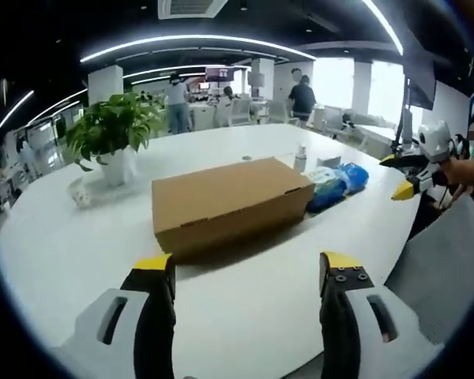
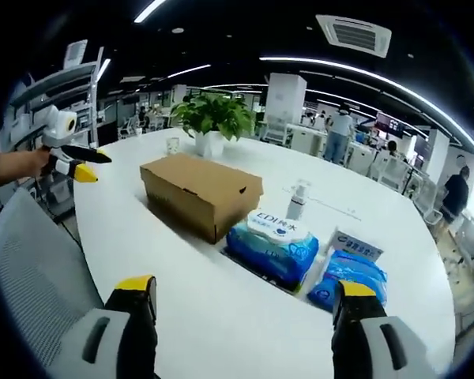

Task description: Operate the shoe box by opening the lid, removing the specified soft item, and placing it in the target area until the item is outside and the box remains undamaged.

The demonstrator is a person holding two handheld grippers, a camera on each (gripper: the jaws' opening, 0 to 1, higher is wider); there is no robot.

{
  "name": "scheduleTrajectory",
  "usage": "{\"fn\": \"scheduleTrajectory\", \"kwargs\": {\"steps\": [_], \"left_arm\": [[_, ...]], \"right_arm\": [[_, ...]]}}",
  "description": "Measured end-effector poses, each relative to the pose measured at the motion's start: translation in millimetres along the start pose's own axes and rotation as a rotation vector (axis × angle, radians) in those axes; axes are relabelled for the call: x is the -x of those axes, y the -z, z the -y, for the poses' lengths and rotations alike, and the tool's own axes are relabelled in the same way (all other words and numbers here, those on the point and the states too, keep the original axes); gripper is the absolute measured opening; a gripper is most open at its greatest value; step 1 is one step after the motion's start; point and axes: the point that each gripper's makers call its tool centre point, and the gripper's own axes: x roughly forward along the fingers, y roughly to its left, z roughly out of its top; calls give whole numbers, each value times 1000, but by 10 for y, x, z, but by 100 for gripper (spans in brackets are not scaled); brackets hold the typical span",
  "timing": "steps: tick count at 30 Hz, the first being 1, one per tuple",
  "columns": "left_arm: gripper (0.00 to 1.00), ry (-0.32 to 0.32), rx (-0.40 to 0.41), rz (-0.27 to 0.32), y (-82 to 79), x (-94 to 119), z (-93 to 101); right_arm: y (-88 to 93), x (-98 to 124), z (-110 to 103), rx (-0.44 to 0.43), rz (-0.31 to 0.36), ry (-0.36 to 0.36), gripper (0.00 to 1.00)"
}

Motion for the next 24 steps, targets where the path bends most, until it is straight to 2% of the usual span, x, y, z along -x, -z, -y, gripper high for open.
{"fn": "scheduleTrajectory", "kwargs": {"steps": [4, 12, 17, 24], "left_arm": [[77, 3, 2, 0, 37, 91, 72], [83, 14, -10, 22, 57, 234, 208], [90, 24, -35, 37, 93, 297, 314], [97, 7, -3, 51, 129, 369, 309]], "right_arm": [[67, 147, 51, -43, 17, 29, 95], [146, 401, 68, -37, 31, 57, 99], [195, 479, 75, -34, 27, 57, 99], [235, 573, 106, -26, 35, 73, 99]]}}
